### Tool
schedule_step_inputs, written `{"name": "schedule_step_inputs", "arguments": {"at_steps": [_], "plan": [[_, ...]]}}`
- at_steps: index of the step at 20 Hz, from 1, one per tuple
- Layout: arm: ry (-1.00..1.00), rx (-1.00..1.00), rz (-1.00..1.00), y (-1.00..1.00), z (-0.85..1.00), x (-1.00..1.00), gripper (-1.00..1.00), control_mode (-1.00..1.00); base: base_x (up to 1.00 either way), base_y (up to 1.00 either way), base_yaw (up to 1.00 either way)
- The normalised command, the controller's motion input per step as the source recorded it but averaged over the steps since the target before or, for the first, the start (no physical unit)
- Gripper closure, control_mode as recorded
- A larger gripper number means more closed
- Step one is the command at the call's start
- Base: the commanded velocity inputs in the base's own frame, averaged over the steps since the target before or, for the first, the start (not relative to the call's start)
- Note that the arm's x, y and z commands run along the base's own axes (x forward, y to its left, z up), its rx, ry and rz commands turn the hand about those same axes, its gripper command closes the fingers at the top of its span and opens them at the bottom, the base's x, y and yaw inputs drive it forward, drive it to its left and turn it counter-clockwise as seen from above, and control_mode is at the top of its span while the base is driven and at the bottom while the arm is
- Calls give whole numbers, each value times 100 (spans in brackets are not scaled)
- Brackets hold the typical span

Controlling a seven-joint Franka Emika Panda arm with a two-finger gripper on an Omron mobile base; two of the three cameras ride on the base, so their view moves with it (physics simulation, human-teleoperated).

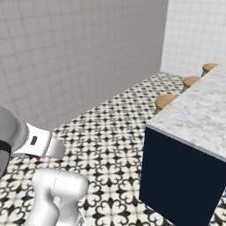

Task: Take the strawberry from the fridge and place it on top of the pancake, located on the dining counter.

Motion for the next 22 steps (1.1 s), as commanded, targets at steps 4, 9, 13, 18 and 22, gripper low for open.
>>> {"name": "schedule_step_inputs", "arguments": {"at_steps": [4, 9, 13, 18, 22], "plan": [[0, 0, 0, 0, 0, 0, 100, 100, 86, 99, -55], [0, 0, 0, 0, 0, 0, 100, 100, 89, 100, -52], [0, 0, 0, 0, 0, 0, 100, 100, 79, 100, -42], [0, 0, 0, 0, 0, 0, 100, 100, 61, 100, -30], [0, 0, 0, 0, 0, 0, 100, 100, 76, 100, -24]]}}
